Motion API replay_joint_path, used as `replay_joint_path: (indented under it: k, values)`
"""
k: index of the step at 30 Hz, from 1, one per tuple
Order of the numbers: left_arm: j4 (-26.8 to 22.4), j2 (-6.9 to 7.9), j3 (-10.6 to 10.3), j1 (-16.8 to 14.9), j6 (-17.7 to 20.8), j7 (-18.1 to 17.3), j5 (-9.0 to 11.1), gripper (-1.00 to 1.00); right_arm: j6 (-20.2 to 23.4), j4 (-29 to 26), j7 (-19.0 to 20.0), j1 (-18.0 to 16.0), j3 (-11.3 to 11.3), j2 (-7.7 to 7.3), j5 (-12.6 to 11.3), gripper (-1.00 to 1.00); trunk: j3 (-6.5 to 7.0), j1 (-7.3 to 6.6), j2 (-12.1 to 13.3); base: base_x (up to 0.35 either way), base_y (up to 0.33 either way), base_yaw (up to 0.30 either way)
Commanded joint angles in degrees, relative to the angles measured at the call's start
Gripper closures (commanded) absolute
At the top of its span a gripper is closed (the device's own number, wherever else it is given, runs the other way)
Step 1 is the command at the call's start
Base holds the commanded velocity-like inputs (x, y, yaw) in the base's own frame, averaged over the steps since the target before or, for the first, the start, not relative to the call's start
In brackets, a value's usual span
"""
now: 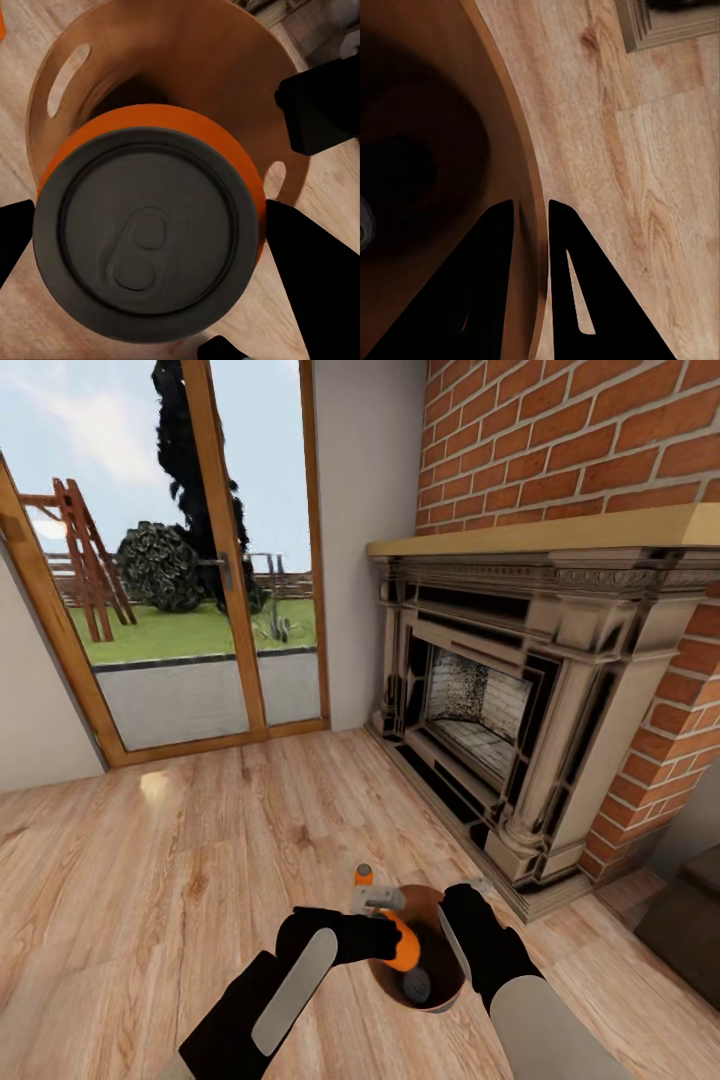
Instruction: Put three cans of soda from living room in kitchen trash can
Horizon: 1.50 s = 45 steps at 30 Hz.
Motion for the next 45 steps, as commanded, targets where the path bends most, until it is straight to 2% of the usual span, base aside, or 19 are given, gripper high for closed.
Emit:
replay_joint_path:
  k: [1, 12, 18, 28, 29, 45]
  values:
    - [0.5, 0.00, 0.0, -0.1, -0.3, 0.0, 0.0, 1.00, 0.0, 0.0, 0.3, 0.0, 0.0, 0.02, -0.1, 1.00, 0.01, 0.00, 0.0, 0.000, 0.000, 0.000]
    - [5.0, -0.19, -0.6, -0.6, -3.9, -0.7, 0.1, 1.00, 0.1, 0.0, 0.3, 0.0, 0.0, 0.64, -0.1, 1.00, 0.01, 0.00, 0.0, 0.000, 0.000, 0.000]
    - [8.2, -0.40, -0.8, -2.1, -6.1, -1.5, 0.1, 1.00, 1.9, -0.1, 1.6, 0.0, 1.3, 0.96, -0.1, 1.00, 0.01, 0.00, 0.0, 0.000, 0.000, 0.000]
    - [10.7, -0.48, -1.1, -3.0, -8.0, -2.4, 0.1, 1.00, 2.2, -0.1, 2.6, 0.0, 1.7, 0.93, -0.1, 1.00, 0.01, 0.00, 0.0, 0.000, 0.000, 0.000]
    - [10.9, -0.51, -1.2, -3.0, -8.1, -2.4, 0.1, -1.00, 2.2, -0.1, 2.6, 0.0, 1.7, 0.92, -0.1, 1.00, 0.01, 0.00, 0.0, 0.000, 0.000, 0.000]
    - [12.9, -0.85, -1.7, -3.3, -9.2, -2.5, 0.1, -1.00, 2.2, -0.1, 2.7, 0.0, 1.8, 0.92, -0.1, 1.00, 0.01, 0.00, 0.0, 0.000, 0.000, 0.000]
